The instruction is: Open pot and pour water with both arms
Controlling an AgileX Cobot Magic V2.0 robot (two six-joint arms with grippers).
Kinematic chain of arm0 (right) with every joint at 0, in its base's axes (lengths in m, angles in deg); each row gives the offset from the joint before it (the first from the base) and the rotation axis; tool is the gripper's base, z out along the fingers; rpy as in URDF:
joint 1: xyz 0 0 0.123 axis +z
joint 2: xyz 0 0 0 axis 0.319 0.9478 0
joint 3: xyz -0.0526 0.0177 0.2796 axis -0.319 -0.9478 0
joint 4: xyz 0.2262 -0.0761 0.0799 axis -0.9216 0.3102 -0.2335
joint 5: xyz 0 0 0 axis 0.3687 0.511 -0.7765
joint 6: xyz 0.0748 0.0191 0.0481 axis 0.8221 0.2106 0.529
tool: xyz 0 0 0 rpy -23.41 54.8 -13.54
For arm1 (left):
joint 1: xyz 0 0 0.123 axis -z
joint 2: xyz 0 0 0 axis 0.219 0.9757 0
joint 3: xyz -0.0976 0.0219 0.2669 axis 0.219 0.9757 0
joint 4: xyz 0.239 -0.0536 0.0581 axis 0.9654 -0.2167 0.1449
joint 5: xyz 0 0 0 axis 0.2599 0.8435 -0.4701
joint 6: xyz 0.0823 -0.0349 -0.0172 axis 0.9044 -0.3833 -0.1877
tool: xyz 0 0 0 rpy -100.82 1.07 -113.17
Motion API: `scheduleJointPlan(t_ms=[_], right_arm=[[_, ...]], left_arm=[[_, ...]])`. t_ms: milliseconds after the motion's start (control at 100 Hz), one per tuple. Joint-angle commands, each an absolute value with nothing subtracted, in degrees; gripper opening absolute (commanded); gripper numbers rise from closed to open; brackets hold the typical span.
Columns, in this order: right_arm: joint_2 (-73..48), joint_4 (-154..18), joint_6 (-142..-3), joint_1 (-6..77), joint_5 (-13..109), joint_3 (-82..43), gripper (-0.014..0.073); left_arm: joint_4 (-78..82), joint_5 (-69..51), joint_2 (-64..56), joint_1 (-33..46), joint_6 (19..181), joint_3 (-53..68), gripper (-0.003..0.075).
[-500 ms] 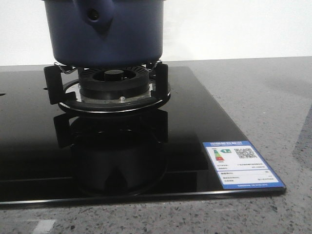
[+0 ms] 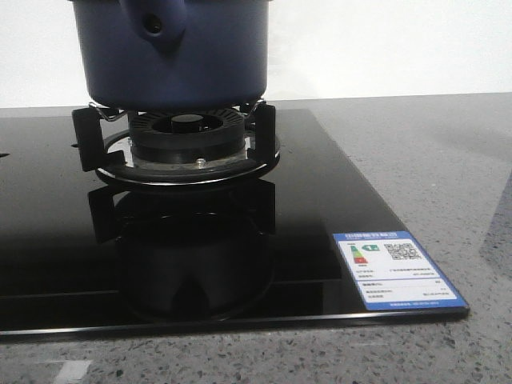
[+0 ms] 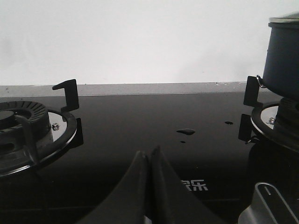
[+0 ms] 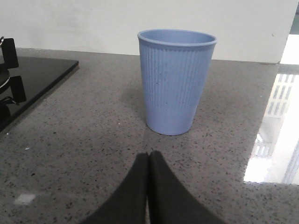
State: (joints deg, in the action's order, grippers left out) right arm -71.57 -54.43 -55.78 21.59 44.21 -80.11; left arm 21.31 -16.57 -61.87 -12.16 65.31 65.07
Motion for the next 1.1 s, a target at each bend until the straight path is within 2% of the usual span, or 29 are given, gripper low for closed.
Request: scheduleJointPlan(t_ms=[0,640,1090], right_arm=[[-72.6,-53.8,-56.2,21.5,39.2,-81.5,-0.0050],[-72.6,-54.4,-56.2,21.5,37.7,-81.5,-0.0050],[-72.6,-69.7,-55.4,21.5,32.6,-81.5,-0.0050]], left_arm=[[20.9,-20.7,-63.5,-11.7,64.9,65.6,-0.0020],[20.6,-21.1,-63.5,-11.7,64.9,65.6,-0.0020],[1.0,-22.7,-63.5,-11.7,64.9,65.6,-0.0020]])
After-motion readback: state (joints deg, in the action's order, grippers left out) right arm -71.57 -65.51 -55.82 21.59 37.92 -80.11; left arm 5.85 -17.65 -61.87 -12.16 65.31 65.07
